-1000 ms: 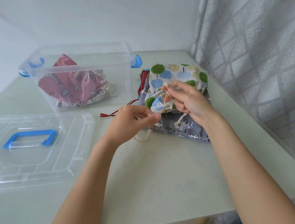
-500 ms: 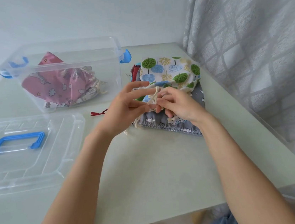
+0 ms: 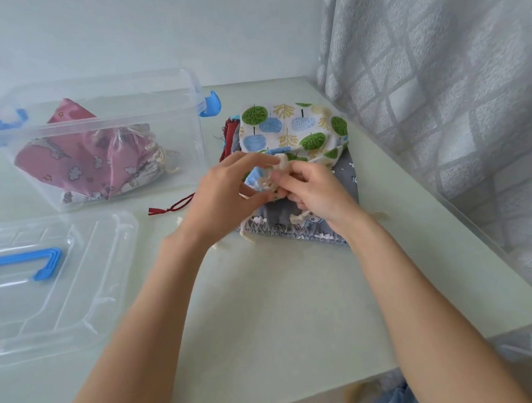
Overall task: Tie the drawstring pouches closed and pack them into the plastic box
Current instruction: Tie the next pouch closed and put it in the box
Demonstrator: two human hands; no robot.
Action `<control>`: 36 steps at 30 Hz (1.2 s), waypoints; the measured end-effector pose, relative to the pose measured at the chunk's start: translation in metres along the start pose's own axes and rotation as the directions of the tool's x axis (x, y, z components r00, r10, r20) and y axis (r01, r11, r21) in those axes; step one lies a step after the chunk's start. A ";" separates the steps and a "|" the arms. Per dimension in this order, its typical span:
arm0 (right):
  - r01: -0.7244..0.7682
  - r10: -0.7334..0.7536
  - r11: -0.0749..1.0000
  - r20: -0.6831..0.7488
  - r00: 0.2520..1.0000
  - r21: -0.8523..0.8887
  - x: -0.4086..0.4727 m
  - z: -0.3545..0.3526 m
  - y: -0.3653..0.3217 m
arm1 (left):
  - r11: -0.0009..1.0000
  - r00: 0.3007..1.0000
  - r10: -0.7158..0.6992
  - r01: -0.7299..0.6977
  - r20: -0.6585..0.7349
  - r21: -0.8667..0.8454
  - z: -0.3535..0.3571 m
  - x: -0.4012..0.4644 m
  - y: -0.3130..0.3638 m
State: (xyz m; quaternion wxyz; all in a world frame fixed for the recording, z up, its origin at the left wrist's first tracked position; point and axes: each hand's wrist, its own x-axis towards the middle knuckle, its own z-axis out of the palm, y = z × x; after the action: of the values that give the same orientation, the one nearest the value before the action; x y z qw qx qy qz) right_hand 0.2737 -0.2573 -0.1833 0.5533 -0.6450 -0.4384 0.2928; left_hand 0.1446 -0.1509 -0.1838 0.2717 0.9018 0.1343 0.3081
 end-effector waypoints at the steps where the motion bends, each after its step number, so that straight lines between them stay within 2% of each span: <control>1: -0.013 0.013 1.000 -0.009 1.000 0.023 0.001 0.000 0.000 | 1.000 0.999 -0.012 0.011 -0.051 -0.014 -0.001 -0.001 0.001; 4: -0.030 0.029 0.996 0.013 1.000 0.086 0.000 -0.001 -0.002 | 1.000 0.990 0.002 0.001 -0.138 0.021 -0.003 -0.004 -0.001; 6: -0.021 0.019 0.998 0.022 1.000 0.066 0.000 -0.001 -0.002 | 0.995 0.987 0.043 -0.028 -0.153 0.099 -0.001 -0.004 -0.002; 8: -0.020 0.018 0.998 0.028 0.999 0.061 0.000 0.000 -0.003 | 0.996 0.981 0.031 -0.013 -0.193 0.093 0.001 -0.005 -0.001; 10: -0.016 0.014 0.995 0.024 1.000 0.099 0.000 -0.001 -0.003 | 0.994 0.972 -0.078 0.060 -0.223 -0.086 0.002 -0.004 0.001; 12: -0.011 0.009 0.991 0.015 1.000 0.130 0.000 -0.003 -0.005 | 0.942 0.960 -0.192 0.122 -0.204 -0.312 0.001 -0.003 0.003; 15: -0.005 0.006 0.986 -0.005 1.000 0.165 -0.001 -0.002 -0.004 | 0.869 0.968 -0.233 0.167 -0.089 -0.466 0.000 -0.004 0.003; 18: 0.006 -0.001 0.979 -0.023 1.000 0.202 -0.001 -0.002 -0.003 | 0.909 0.980 -0.201 0.184 -0.007 -0.374 0.005 -0.006 0.003; 20: 0.012 -0.010 0.979 -0.009 1.000 0.204 -0.002 -0.003 -0.004 | 0.958 0.984 -0.168 0.150 -0.054 -0.243 0.008 -0.005 0.003; 23: 0.034 -0.040 0.985 0.034 0.999 0.170 -0.006 -0.006 -0.008 | 0.984 0.988 -0.100 0.080 -0.121 -0.162 0.011 -0.004 0.003; 26: 0.050 -0.063 0.985 0.078 0.995 0.165 -0.009 -0.012 -0.011 | 0.985 0.987 -0.051 0.024 -0.152 -0.173 0.013 -0.003 0.003; 31: 0.059 -0.098 0.972 0.161 0.982 0.228 -0.011 -0.022 -0.014 | 0.976 0.991 -0.017 -0.012 -0.129 -0.216 0.013 -0.001 0.002; 34: 0.112 -0.136 0.981 0.154 0.979 0.159 -0.013 -0.029 -0.014 | 0.962 0.999 -0.027 0.014 -0.045 -0.273 0.013 -0.001 0.001; 36: 0.181 -0.187 0.981 0.102 0.977 0.066 -0.011 -0.032 -0.012 | 0.950 0.997 -0.077 0.070 -0.011 -0.305 0.012 0.000 0.004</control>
State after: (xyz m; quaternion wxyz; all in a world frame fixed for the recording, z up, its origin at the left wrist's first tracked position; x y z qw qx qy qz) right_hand 0.2935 -0.2817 -0.1655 0.5715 -0.5691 -0.5169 0.2869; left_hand 0.1521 -0.1591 -0.1895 0.4169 0.8400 0.1221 0.3250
